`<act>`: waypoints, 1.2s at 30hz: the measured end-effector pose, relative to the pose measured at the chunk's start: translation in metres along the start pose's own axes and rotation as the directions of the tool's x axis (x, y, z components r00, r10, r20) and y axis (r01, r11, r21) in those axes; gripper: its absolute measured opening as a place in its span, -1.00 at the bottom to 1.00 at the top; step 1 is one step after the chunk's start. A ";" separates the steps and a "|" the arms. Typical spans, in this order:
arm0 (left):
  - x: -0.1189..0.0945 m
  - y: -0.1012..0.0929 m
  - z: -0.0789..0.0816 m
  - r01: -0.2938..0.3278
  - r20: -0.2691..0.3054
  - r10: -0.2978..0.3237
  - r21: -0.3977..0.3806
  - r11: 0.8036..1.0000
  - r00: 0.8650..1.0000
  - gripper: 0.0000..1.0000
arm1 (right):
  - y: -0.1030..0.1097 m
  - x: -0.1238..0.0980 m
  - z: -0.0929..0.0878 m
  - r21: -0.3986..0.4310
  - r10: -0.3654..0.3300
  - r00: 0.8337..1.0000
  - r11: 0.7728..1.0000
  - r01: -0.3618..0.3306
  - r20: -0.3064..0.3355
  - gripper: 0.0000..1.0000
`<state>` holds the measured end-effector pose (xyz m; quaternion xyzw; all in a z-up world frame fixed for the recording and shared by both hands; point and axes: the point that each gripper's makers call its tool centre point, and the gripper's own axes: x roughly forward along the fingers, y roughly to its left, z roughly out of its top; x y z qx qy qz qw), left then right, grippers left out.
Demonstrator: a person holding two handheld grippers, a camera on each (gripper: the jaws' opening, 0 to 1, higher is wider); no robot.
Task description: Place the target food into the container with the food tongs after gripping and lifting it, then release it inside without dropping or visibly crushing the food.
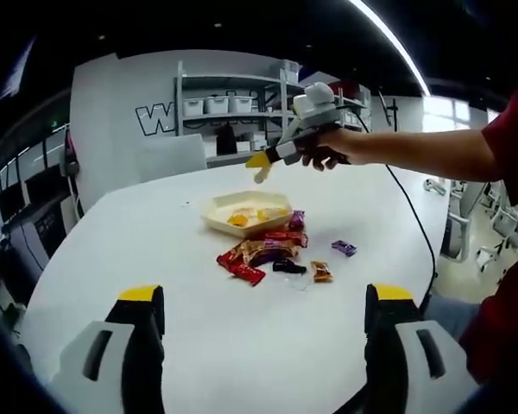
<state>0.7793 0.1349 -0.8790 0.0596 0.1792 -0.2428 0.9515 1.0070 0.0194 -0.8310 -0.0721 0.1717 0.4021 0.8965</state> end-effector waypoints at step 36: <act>-0.009 -0.024 0.007 0.034 0.017 -0.035 0.029 0.999 0.999 0.87 | 0.028 -0.052 -0.024 -0.004 0.010 1.000 1.000 -0.010 -0.003 -0.56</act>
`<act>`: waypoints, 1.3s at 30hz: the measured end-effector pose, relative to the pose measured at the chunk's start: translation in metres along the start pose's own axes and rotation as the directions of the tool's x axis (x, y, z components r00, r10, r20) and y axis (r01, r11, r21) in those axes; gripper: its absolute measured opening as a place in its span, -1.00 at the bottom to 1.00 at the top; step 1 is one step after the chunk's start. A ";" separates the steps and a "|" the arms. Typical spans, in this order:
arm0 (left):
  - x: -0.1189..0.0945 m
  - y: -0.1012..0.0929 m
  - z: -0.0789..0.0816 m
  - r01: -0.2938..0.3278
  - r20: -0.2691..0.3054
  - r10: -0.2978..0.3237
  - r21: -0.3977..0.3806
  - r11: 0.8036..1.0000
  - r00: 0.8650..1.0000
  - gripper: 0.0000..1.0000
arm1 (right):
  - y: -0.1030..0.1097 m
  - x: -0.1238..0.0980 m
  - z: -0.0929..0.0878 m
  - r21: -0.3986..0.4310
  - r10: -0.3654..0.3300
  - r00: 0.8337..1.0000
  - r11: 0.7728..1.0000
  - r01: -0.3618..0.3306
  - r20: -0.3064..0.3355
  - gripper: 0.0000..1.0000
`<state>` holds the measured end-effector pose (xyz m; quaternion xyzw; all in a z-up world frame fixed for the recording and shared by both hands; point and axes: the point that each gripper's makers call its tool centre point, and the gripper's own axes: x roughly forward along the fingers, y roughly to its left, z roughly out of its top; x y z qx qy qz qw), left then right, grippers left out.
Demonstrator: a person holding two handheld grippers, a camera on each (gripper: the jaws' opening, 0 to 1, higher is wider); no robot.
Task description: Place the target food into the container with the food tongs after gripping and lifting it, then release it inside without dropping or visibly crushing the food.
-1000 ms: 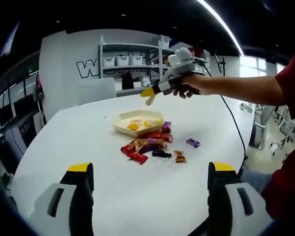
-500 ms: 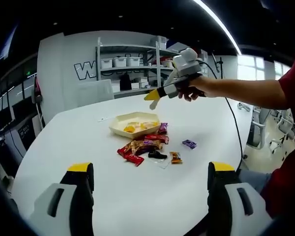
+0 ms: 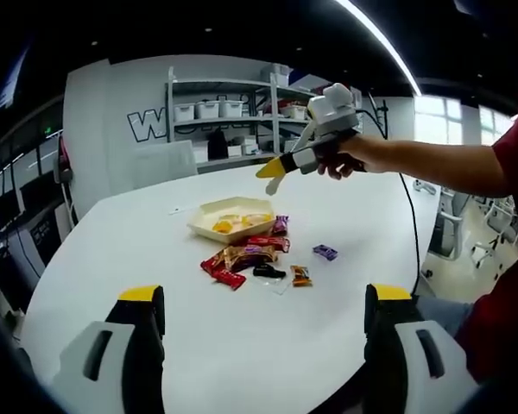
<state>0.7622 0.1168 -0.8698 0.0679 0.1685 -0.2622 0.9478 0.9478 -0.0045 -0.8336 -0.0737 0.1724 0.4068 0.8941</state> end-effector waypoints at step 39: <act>-0.001 -0.011 -0.010 0.018 -0.023 -0.018 0.005 1.000 1.000 0.86 | 0.024 -0.031 -0.031 0.028 0.012 1.000 1.000 -0.012 -0.002 -0.56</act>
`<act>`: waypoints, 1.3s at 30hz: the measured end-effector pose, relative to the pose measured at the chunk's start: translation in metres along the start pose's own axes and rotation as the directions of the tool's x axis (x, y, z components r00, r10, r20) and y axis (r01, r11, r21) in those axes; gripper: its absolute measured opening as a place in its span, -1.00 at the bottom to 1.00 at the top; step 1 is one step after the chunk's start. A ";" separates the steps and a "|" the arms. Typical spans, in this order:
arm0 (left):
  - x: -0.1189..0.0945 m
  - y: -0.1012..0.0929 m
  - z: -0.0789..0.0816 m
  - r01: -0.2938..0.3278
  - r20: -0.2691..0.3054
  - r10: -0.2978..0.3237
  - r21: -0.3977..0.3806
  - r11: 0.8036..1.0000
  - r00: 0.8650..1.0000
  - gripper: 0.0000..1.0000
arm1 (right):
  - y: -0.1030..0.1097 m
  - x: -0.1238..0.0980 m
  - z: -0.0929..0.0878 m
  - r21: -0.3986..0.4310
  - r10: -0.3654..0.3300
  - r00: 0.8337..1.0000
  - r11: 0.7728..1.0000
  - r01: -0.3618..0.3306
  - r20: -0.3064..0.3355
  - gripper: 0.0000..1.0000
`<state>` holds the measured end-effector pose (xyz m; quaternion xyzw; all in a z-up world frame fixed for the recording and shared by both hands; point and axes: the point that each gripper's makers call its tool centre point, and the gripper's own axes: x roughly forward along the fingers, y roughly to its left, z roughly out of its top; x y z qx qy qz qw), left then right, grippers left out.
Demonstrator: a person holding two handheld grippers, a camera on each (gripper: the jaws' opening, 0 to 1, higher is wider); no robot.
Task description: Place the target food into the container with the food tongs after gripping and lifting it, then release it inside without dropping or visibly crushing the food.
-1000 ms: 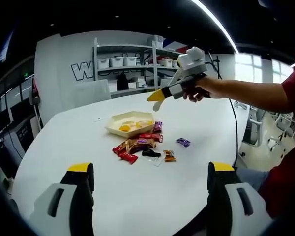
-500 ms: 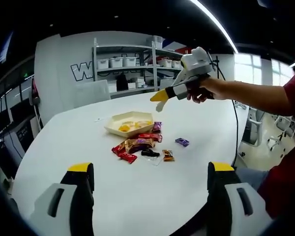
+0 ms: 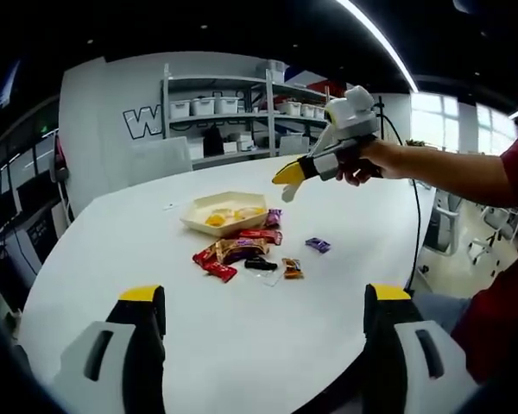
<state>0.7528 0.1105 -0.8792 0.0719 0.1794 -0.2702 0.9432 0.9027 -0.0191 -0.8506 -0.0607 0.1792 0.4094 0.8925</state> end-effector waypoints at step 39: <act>0.017 -0.005 -0.025 0.024 -0.061 -0.029 -0.094 0.995 0.998 0.98 | 0.023 0.005 -0.032 0.099 0.052 0.999 0.994 -0.052 -0.002 -0.56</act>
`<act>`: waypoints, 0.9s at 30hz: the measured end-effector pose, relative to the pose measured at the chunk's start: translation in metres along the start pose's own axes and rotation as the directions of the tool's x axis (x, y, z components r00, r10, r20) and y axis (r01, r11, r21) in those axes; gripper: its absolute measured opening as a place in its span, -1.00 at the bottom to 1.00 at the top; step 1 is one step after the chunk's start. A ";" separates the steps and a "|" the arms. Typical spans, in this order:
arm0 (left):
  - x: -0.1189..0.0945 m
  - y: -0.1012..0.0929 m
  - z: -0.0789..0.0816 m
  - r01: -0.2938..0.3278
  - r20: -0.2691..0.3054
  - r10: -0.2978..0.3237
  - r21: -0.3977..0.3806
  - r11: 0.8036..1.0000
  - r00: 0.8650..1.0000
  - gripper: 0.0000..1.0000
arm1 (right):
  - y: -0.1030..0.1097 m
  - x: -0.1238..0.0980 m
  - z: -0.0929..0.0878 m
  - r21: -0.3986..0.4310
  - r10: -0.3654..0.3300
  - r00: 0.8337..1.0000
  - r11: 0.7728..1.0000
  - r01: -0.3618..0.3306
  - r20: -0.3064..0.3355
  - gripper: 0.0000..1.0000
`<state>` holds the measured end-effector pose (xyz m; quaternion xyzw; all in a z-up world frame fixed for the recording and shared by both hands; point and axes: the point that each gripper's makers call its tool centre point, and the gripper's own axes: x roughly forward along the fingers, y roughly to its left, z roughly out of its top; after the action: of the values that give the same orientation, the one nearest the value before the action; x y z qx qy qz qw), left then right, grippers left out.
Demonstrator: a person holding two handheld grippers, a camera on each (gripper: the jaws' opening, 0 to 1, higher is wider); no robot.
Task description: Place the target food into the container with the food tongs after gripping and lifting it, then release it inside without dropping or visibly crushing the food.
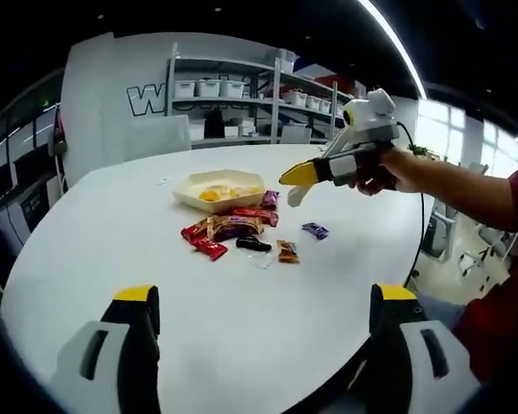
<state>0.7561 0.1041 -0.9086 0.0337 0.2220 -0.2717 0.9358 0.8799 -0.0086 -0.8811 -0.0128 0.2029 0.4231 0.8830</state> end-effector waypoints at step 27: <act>-0.006 0.007 -0.001 -0.025 0.010 0.024 0.014 1.000 1.000 0.93 | -0.019 0.005 -0.017 0.019 -0.079 0.997 0.997 0.079 -0.025 -0.55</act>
<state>0.7554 0.1129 -0.9072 0.0418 0.2152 -0.2619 0.9399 0.8911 -0.0206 -0.9010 -0.0170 0.2172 0.3856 0.8966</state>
